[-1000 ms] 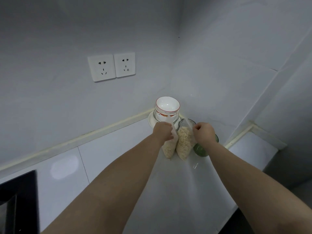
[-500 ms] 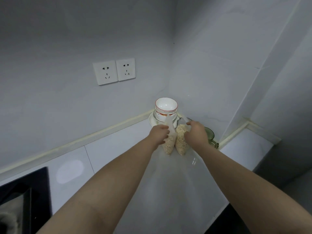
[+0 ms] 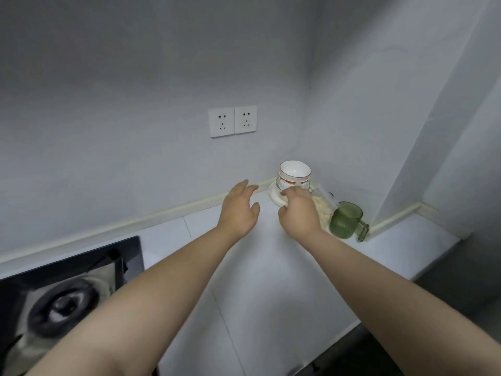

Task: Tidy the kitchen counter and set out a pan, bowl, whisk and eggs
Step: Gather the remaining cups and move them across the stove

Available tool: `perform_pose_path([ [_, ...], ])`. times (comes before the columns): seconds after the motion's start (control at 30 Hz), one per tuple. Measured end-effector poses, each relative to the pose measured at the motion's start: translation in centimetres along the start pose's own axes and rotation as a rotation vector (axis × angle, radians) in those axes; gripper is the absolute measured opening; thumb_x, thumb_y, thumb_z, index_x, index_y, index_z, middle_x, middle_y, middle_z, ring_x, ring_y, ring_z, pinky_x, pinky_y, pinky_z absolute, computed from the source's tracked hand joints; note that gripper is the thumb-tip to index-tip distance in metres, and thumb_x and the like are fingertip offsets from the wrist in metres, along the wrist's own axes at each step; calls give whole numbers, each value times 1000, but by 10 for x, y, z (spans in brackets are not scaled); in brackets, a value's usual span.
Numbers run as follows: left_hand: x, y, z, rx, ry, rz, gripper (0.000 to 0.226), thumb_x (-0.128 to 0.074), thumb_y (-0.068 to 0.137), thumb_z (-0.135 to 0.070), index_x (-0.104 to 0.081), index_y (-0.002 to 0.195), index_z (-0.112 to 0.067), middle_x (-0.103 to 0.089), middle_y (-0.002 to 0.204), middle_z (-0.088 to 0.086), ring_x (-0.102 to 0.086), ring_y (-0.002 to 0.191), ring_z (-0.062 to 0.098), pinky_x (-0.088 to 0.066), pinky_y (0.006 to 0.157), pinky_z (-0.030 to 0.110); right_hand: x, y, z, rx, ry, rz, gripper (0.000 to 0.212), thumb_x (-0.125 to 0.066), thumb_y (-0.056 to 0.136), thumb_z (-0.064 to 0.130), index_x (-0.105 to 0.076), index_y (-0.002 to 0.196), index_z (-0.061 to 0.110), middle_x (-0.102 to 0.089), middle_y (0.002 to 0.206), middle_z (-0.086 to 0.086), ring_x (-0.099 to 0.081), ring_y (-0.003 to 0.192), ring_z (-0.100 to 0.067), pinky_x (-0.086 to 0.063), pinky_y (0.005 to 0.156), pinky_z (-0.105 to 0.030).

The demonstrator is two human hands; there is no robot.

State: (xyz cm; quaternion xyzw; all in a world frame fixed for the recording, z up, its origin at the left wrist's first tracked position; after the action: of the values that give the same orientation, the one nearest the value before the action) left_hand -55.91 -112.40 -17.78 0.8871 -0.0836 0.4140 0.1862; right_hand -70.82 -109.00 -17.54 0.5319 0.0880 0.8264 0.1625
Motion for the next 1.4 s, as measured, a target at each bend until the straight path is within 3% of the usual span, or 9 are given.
perform_pose_path([
  [0.1,35,-40,10,-54,317,-63,56,-40,98,-28,-21,150,-20,-2,160,4,3,147,21,-5,117,47,5,-26,41,113,-116,-32,48,-51,88,16,-45,136,8,-34,147,-11,-30,135,-29,-23,110,-36],
  [0.2,69,-89,24,-28,522,-85,60,-34,99,-36,-10,152,-22,7,160,5,10,147,24,-3,116,51,5,-59,83,215,-185,-23,55,-47,93,25,-34,144,12,-19,156,-11,-14,144,-28,-11,117,-43],
  [0.3,102,-141,40,23,603,-115,62,-31,99,-40,-5,152,-24,11,160,5,13,146,25,0,115,53,3,-97,124,312,-206,-12,55,-44,94,31,-32,146,16,-16,157,-10,-11,145,-29,-7,116,-49],
  [0.53,176,-280,75,148,780,-169,65,-29,98,-46,-1,152,-24,10,160,8,12,146,28,-3,114,57,-5,-202,222,425,-151,37,58,-37,97,39,-24,149,19,-10,159,-8,-6,146,-27,-3,116,-50],
  [0.9,284,-479,119,395,894,-283,67,-33,96,-47,-4,152,-25,3,160,8,8,147,28,-2,113,60,-27,-331,376,754,-96,93,59,-42,94,40,-30,147,16,-20,157,-11,-14,145,-30,-12,114,-55],
  [1.3,372,-607,194,712,977,-411,69,-44,92,-48,-20,151,-23,-13,159,9,-6,147,30,-11,111,62,-89,-400,528,1048,-3,157,64,-36,95,48,-22,150,20,-13,159,-9,-9,147,-28,-6,115,-54],
  [1.4,400,-626,228,792,992,-393,69,-37,93,-51,-13,152,-24,-6,160,9,1,147,29,-7,111,62,-115,-408,575,1104,20,181,64,-37,95,48,-22,150,19,-13,159,-9,-10,147,-28,-10,115,-56],
])
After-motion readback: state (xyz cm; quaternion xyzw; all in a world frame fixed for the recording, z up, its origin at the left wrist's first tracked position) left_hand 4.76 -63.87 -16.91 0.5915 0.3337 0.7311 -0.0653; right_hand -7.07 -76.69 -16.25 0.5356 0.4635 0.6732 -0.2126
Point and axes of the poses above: each hand's wrist, its own y-axis towards the middle knuckle, its own x-axis out of the back of the hand, z = x × y, the point moved 1 cm from there along y, towards the middle knuckle
